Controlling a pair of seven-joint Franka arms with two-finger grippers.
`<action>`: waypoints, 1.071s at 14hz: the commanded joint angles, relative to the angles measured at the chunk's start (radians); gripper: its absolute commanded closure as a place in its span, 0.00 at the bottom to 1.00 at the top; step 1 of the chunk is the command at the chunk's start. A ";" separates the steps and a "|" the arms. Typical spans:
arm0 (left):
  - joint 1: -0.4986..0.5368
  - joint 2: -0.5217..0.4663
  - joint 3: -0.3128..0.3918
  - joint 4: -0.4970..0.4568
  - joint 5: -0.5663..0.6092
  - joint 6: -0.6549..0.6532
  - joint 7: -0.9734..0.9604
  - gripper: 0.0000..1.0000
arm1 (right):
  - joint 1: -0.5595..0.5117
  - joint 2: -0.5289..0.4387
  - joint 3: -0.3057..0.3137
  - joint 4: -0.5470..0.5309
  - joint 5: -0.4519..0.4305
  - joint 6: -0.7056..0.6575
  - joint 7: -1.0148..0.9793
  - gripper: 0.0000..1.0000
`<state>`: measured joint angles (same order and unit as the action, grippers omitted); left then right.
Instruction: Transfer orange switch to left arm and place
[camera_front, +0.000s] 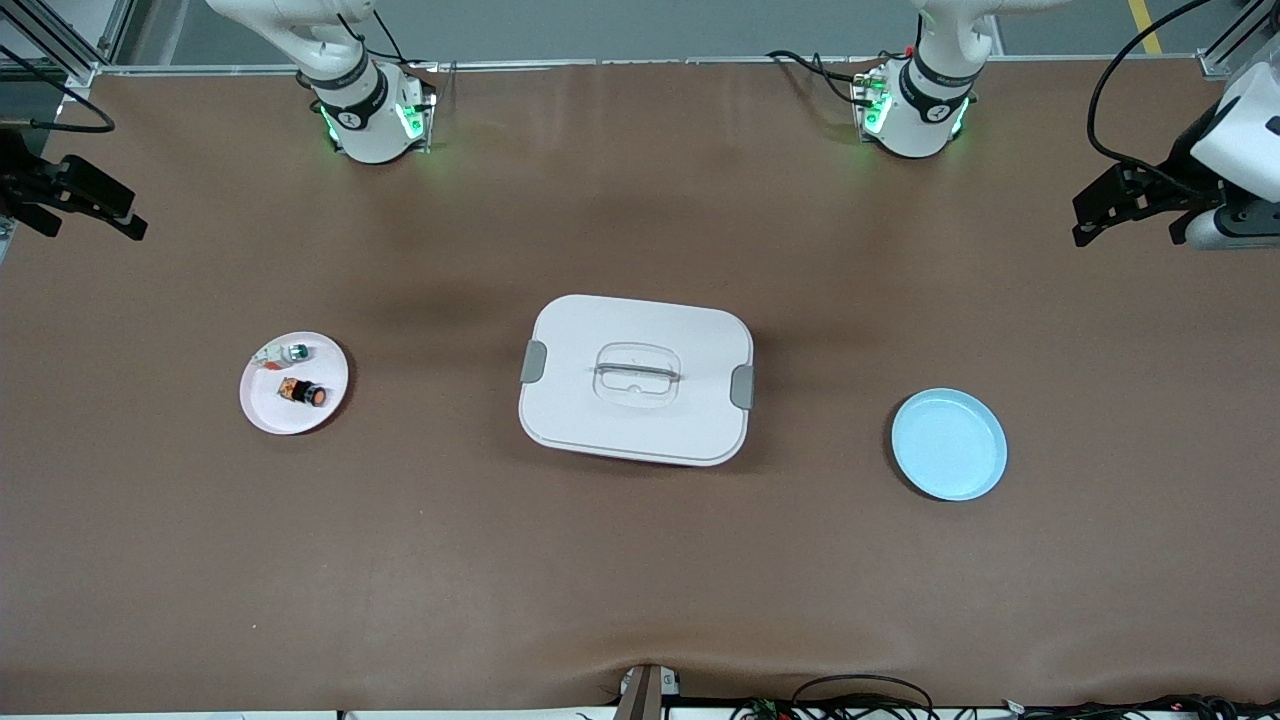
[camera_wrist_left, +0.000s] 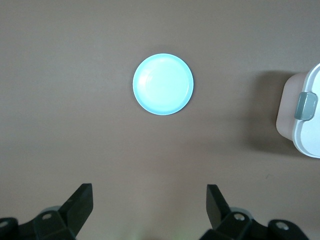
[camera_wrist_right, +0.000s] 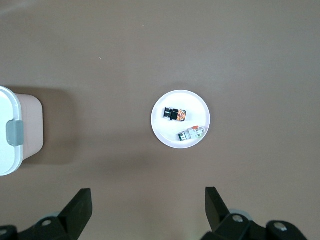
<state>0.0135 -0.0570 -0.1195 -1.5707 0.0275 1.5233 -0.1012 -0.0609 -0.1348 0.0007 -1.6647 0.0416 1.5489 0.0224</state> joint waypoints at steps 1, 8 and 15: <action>0.000 0.005 -0.002 0.021 -0.015 -0.017 0.009 0.00 | -0.002 -0.023 0.002 -0.015 -0.008 0.004 0.002 0.00; 0.008 0.005 0.000 0.023 -0.017 -0.017 0.011 0.00 | -0.004 -0.019 -0.001 -0.009 -0.008 -0.003 0.004 0.00; 0.002 0.005 -0.002 0.011 -0.017 -0.018 0.017 0.00 | -0.014 -0.006 -0.005 0.032 -0.002 -0.032 0.013 0.00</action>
<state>0.0139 -0.0570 -0.1195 -1.5716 0.0275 1.5233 -0.1012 -0.0614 -0.1352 -0.0028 -1.6531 0.0411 1.5386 0.0250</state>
